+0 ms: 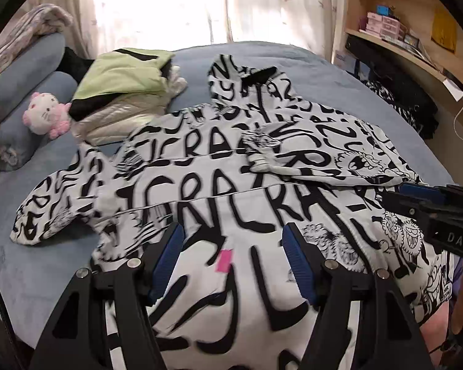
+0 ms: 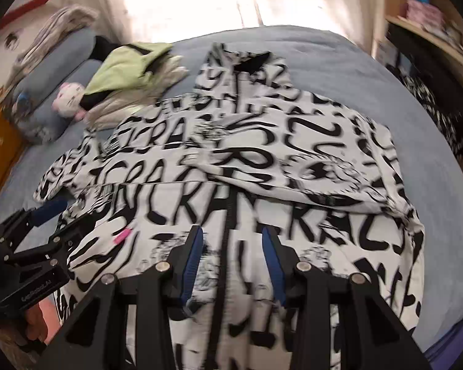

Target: Fold large clothes

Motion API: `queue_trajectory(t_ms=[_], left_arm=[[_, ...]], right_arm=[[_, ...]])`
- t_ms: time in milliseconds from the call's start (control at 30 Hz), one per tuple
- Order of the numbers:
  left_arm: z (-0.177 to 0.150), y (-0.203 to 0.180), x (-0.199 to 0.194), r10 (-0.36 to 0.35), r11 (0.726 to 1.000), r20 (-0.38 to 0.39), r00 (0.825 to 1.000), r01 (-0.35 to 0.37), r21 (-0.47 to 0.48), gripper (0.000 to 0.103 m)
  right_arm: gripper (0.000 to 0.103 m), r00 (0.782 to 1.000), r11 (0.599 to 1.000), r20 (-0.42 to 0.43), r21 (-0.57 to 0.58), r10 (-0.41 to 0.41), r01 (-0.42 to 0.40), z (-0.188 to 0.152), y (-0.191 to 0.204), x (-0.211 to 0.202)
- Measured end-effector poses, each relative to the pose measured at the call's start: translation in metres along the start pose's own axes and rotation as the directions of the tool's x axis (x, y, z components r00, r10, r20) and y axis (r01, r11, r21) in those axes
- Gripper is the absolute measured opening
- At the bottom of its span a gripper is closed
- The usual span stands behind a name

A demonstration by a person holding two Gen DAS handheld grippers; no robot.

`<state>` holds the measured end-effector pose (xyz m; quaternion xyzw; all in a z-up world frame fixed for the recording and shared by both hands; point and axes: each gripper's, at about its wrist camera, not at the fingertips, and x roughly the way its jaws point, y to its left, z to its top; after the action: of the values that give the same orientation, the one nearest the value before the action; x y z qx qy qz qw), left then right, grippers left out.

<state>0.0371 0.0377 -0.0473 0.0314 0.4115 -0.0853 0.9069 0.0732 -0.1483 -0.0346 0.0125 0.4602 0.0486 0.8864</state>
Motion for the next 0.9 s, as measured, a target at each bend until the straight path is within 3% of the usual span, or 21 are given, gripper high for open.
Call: queue_trajectory(t_ms=[300, 533, 633, 900], left_arm=[[-0.023, 0.078, -0.014, 0.051, 0.992, 0.005, 0.999, -0.050, -0.119, 0.070], [-0.037, 0.162, -0.002, 0.078, 0.966, -0.027, 0.997, -0.082, -0.245, 0.070], [-0.045, 0.202, 0.009, 0.040, 0.942, -0.042, 0.998, -0.052, -0.333, 0.071], [-0.076, 0.319, 0.059, -0.072, 0.822, -0.099, 0.992, 0.003, -0.570, 0.070]], right_arm=[[0.040, 1.000, 0.983, -0.003, -0.180, 0.022, -0.022, 0.004, 0.090, 0.014], [0.040, 0.999, 0.965, 0.019, -0.260, 0.040, -0.034, 0.019, 0.160, 0.039], [0.040, 0.997, 0.956, 0.061, -0.292, 0.042, -0.022, 0.030, 0.193, 0.054], [0.040, 0.998, 0.944, 0.043, -0.327, 0.056, -0.038, 0.048, 0.253, 0.105]])
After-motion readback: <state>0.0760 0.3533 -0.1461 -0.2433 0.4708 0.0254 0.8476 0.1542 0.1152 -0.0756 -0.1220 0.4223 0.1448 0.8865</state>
